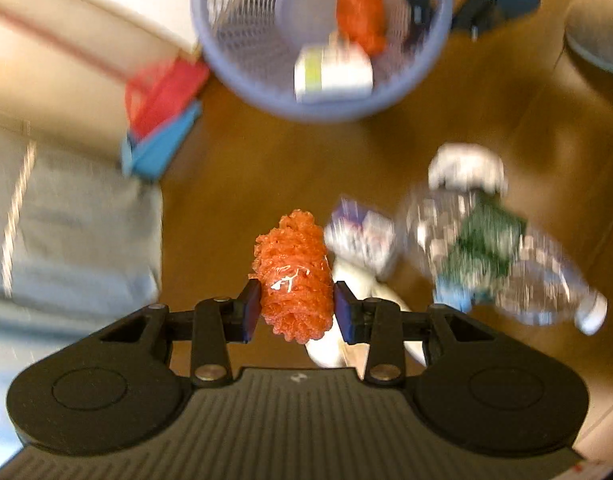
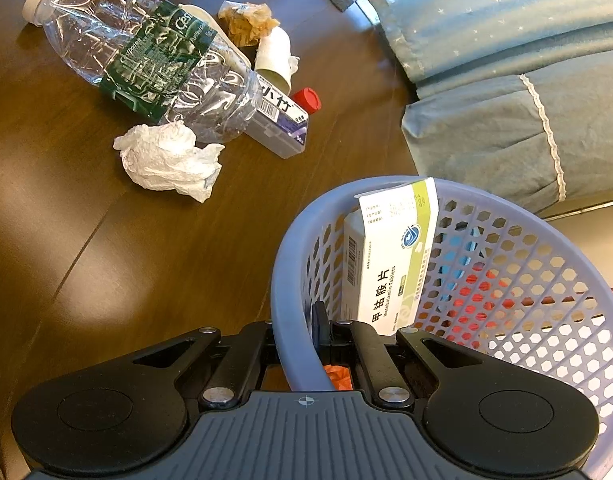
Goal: Collect trash
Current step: 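Grasp the orange mesh net with the left tool and lift it toward the basket, then drop the orange mesh net into the wastebasket with the left tool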
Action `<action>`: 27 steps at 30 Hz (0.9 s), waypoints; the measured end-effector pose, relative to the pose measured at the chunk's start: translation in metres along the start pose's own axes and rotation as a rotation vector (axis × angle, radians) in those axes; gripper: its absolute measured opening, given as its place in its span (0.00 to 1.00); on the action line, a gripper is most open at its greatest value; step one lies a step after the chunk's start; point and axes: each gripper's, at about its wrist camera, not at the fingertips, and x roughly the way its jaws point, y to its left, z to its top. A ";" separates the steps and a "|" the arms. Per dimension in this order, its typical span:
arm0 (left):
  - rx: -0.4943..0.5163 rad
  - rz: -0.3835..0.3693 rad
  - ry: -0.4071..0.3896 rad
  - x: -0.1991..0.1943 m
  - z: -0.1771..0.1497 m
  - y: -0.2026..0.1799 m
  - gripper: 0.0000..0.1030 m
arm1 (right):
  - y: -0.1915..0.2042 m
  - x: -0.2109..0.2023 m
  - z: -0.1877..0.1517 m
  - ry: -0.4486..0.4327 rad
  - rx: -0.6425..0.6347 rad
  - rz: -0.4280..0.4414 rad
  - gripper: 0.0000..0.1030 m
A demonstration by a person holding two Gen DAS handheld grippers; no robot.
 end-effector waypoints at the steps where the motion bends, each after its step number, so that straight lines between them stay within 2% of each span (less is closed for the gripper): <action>1: 0.021 0.004 -0.028 -0.002 0.012 0.002 0.32 | 0.000 -0.001 0.001 0.000 0.002 0.003 0.00; 7: 0.127 0.019 -0.152 0.002 0.076 -0.003 0.33 | 0.003 -0.006 0.004 -0.011 0.000 0.018 0.00; 12: 0.145 0.008 -0.225 0.015 0.122 -0.005 0.33 | 0.004 -0.008 0.007 -0.023 0.005 0.023 0.00; 14: 0.151 0.006 -0.250 0.025 0.140 -0.008 0.37 | 0.004 -0.009 0.007 -0.026 0.009 0.024 0.00; 15: 0.147 0.004 -0.270 0.029 0.148 -0.010 0.41 | 0.004 -0.009 0.007 -0.028 0.011 0.025 0.00; 16: 0.148 0.007 -0.294 0.032 0.155 -0.011 0.50 | 0.005 -0.009 0.007 -0.029 0.013 0.024 0.00; 17: 0.149 0.011 -0.298 0.036 0.161 -0.012 0.51 | 0.005 -0.009 0.006 -0.029 0.015 0.024 0.00; 21: 0.089 0.005 -0.294 0.034 0.161 0.000 0.51 | 0.005 -0.009 0.005 -0.030 0.024 0.021 0.00; 27: -0.005 -0.016 -0.184 0.029 0.115 0.009 0.51 | 0.004 -0.009 0.005 -0.029 0.031 0.022 0.00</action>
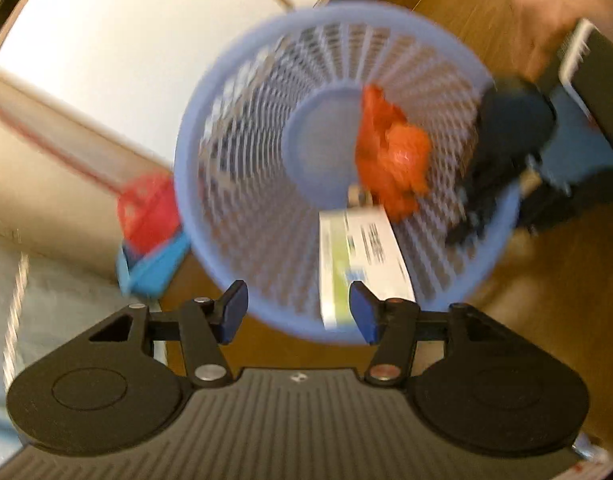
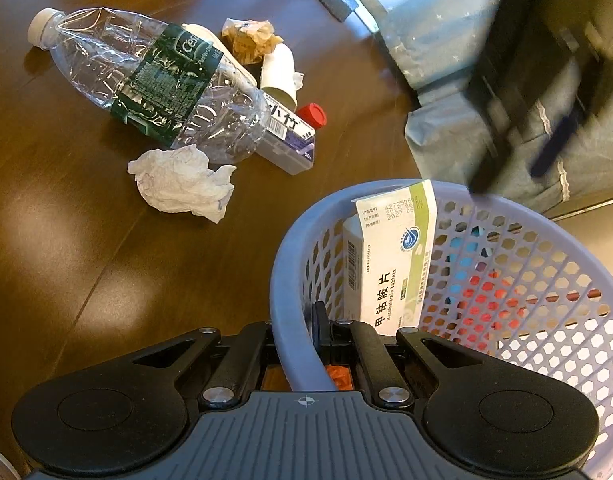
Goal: Collect trash
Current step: 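Drop the orange mesh net into the wastebasket with the left tool, then grasp the clear plastic water bottle with the left tool and lift it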
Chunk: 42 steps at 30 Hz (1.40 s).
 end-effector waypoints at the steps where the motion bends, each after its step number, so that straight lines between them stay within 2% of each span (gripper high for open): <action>1: -0.027 -0.011 0.019 -0.003 -0.008 -0.001 0.51 | -0.001 0.000 0.000 0.001 0.000 0.001 0.00; 6: -0.171 -0.093 0.137 -0.016 -0.065 -0.017 0.52 | 0.000 0.002 0.002 0.007 -0.010 0.007 0.00; 10: -0.300 -0.116 0.227 -0.035 -0.116 -0.030 0.52 | 0.000 0.001 0.002 0.012 -0.019 0.009 0.00; 14: -0.507 -0.147 0.314 -0.046 -0.160 -0.030 0.52 | 0.001 -0.001 0.001 0.017 -0.025 0.010 0.00; 16: -0.602 -0.172 0.331 -0.047 -0.173 -0.031 0.55 | 0.001 0.000 0.002 0.019 -0.028 0.011 0.00; 18: -0.713 -0.202 0.343 -0.049 -0.182 -0.032 0.58 | 0.001 0.000 0.002 0.020 -0.029 0.010 0.00; 21: -0.846 -0.261 0.356 -0.046 -0.189 -0.038 0.58 | 0.002 0.000 0.003 0.023 -0.034 0.012 0.00; 28: -1.080 -0.414 0.356 -0.021 -0.194 -0.064 0.58 | 0.001 -0.001 0.004 0.026 -0.042 0.014 0.00; 33: -1.143 -0.464 0.366 -0.004 -0.193 -0.074 0.57 | 0.001 0.000 0.005 0.025 -0.040 0.013 0.00; 36: -1.215 -0.487 0.361 0.001 -0.199 -0.073 0.56 | 0.002 0.001 0.005 0.024 -0.039 0.012 0.00; 39: -1.268 -0.516 0.357 0.004 -0.204 -0.071 0.50 | 0.002 0.001 0.006 0.024 -0.042 0.013 0.00; 41: -1.286 -0.526 0.350 0.003 -0.206 -0.068 0.43 | 0.002 0.002 0.006 0.023 -0.042 0.013 0.00; 42: -1.292 -0.537 0.344 0.002 -0.207 -0.066 0.31 | 0.003 0.002 0.006 0.022 -0.042 0.012 0.00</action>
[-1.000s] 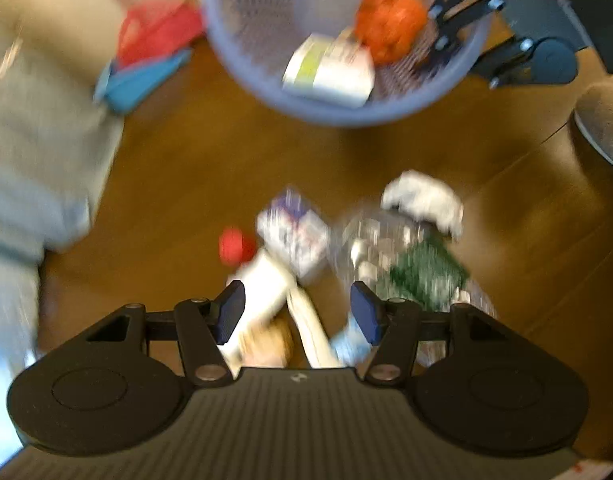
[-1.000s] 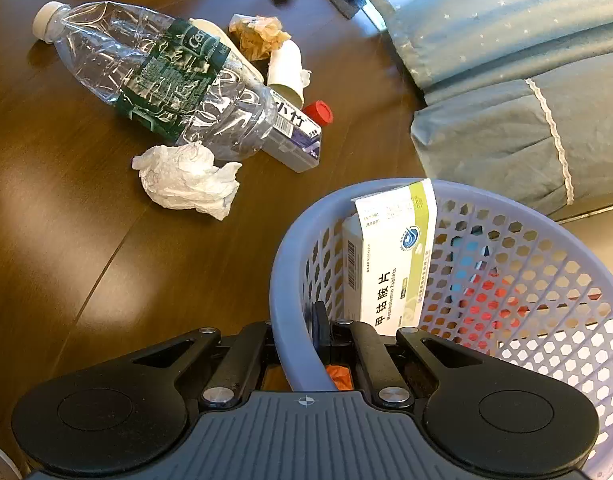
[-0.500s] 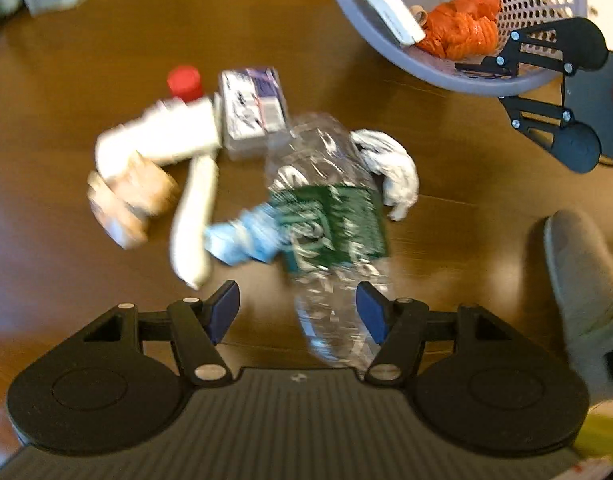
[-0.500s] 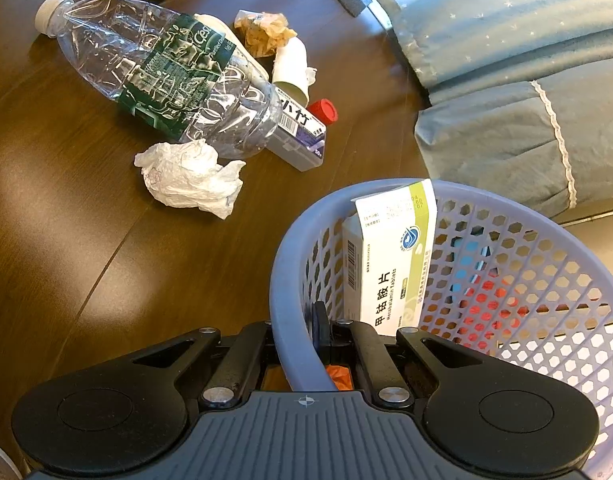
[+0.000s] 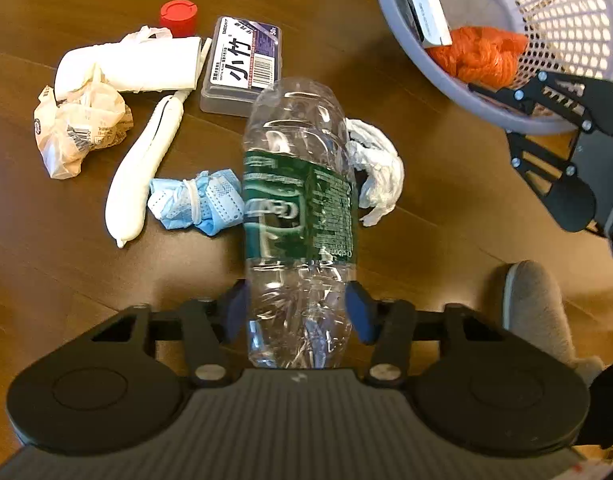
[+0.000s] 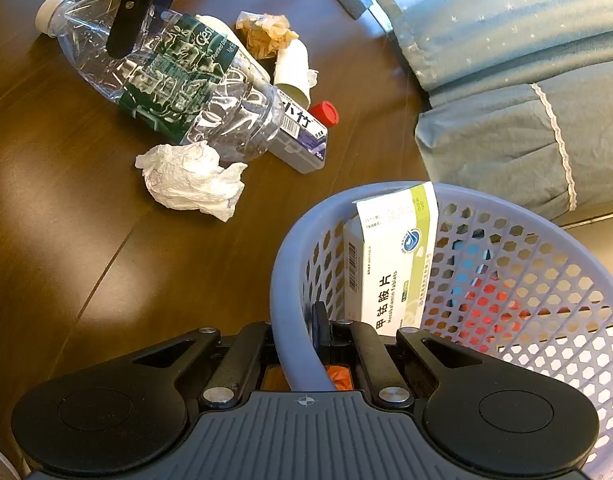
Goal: Collect trash
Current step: 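Grasp the clear plastic water bottle with the left tool and lift it, then drop the water bottle into the wastebasket with the left tool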
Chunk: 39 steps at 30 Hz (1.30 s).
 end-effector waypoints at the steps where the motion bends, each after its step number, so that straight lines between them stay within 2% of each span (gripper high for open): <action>1: -0.003 -0.009 0.001 -0.002 0.001 0.000 0.18 | 0.000 0.000 0.000 0.000 0.001 -0.001 0.00; 8: 0.147 0.065 0.053 -0.012 0.004 -0.012 0.16 | -0.001 0.001 0.000 0.000 0.006 -0.004 0.00; 12: 0.366 0.180 0.090 -0.023 0.005 -0.032 0.16 | 0.000 0.003 0.000 0.001 -0.002 -0.002 0.00; 17: 0.660 0.332 0.089 -0.038 0.003 -0.060 0.16 | 0.000 0.003 -0.001 0.003 0.000 -0.001 0.00; 23: 0.910 0.454 0.077 -0.055 -0.001 -0.079 0.16 | -0.001 0.002 -0.001 0.002 0.001 -0.001 0.00; 32: 1.216 0.611 0.052 -0.074 -0.001 -0.106 0.16 | 0.000 0.002 -0.001 0.002 0.001 -0.001 0.00; 39: 1.325 0.652 -0.016 -0.078 0.023 -0.133 0.16 | -0.003 0.002 0.002 0.002 0.007 -0.002 0.00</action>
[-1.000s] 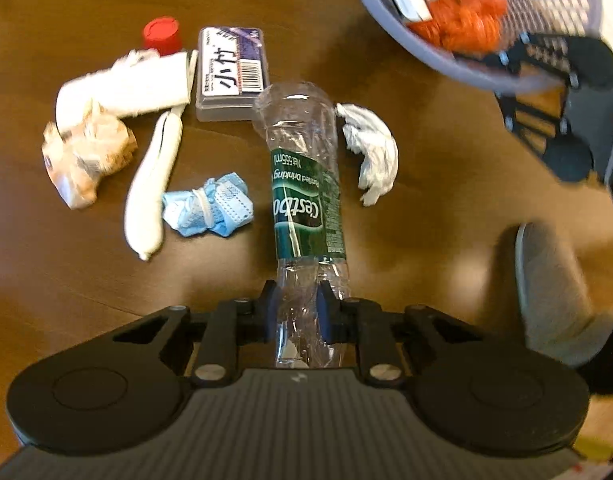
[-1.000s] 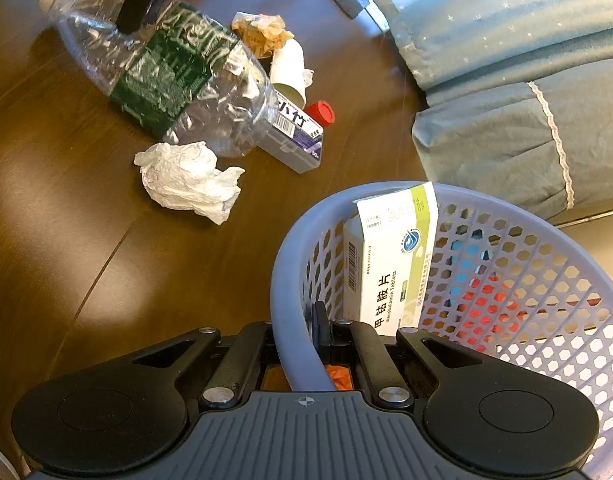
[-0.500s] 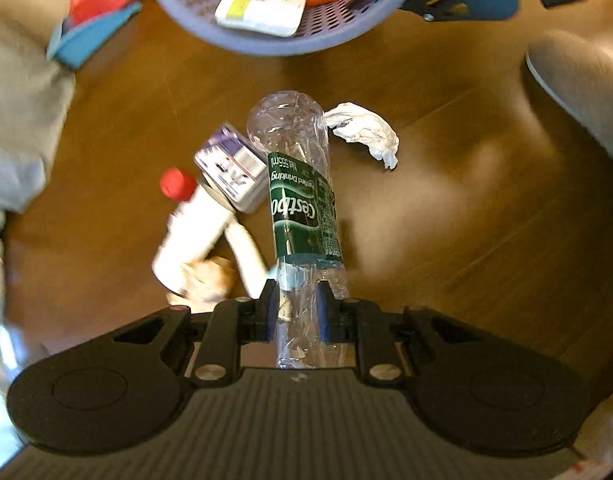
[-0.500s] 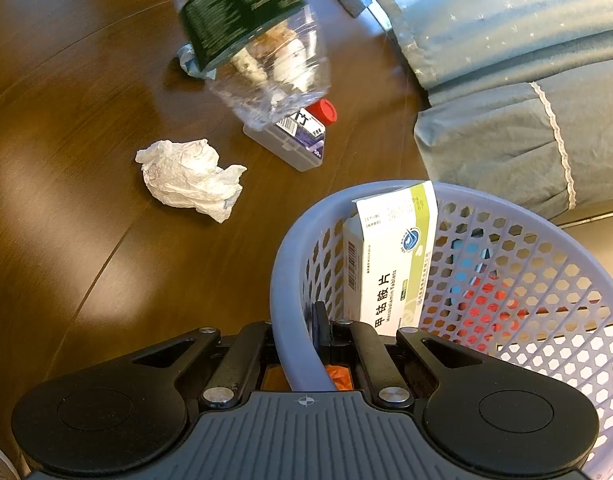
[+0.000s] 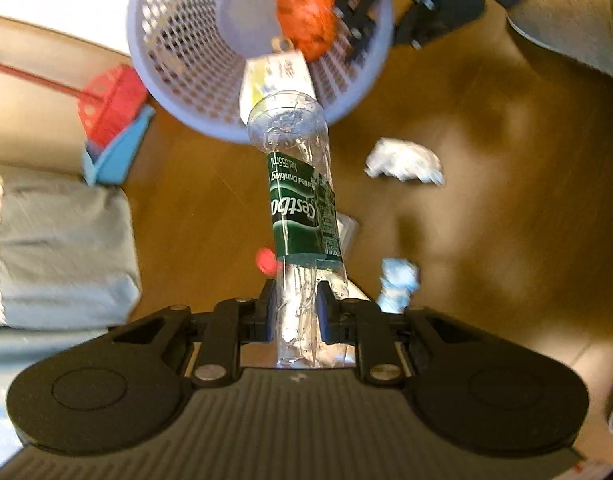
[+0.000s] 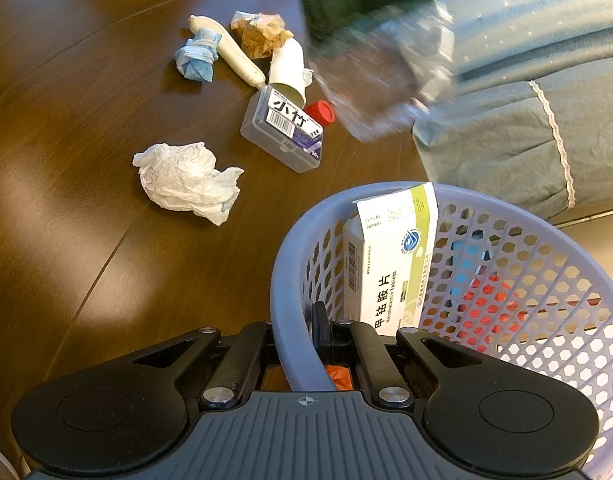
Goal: Collect trash
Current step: 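Drop the water bottle into the wastebasket with the left tool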
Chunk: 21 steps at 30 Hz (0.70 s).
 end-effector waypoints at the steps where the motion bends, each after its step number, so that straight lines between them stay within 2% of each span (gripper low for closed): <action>1: 0.002 0.011 -0.013 -0.002 0.006 0.003 0.16 | 0.000 0.000 0.001 -0.001 -0.001 -0.001 0.00; 5: 0.018 0.054 -0.064 0.003 0.036 0.016 0.16 | -0.001 0.000 0.003 -0.007 0.001 -0.003 0.00; 12: 0.005 0.086 -0.158 0.018 0.106 0.034 0.16 | -0.003 0.002 0.004 -0.016 0.013 -0.008 0.00; 14: -0.010 0.112 -0.194 0.022 0.126 0.041 0.20 | -0.003 0.002 0.004 -0.017 0.017 -0.009 0.00; 15: -0.019 0.120 -0.212 0.023 0.133 0.045 0.28 | -0.003 0.002 0.004 -0.018 0.020 -0.009 0.00; 16: -0.028 0.130 -0.228 0.022 0.139 0.048 0.34 | -0.003 0.002 0.004 -0.019 0.022 -0.010 0.00; 21: -0.053 0.147 -0.261 0.010 0.131 0.058 0.34 | -0.003 0.001 0.003 -0.023 0.040 -0.015 0.00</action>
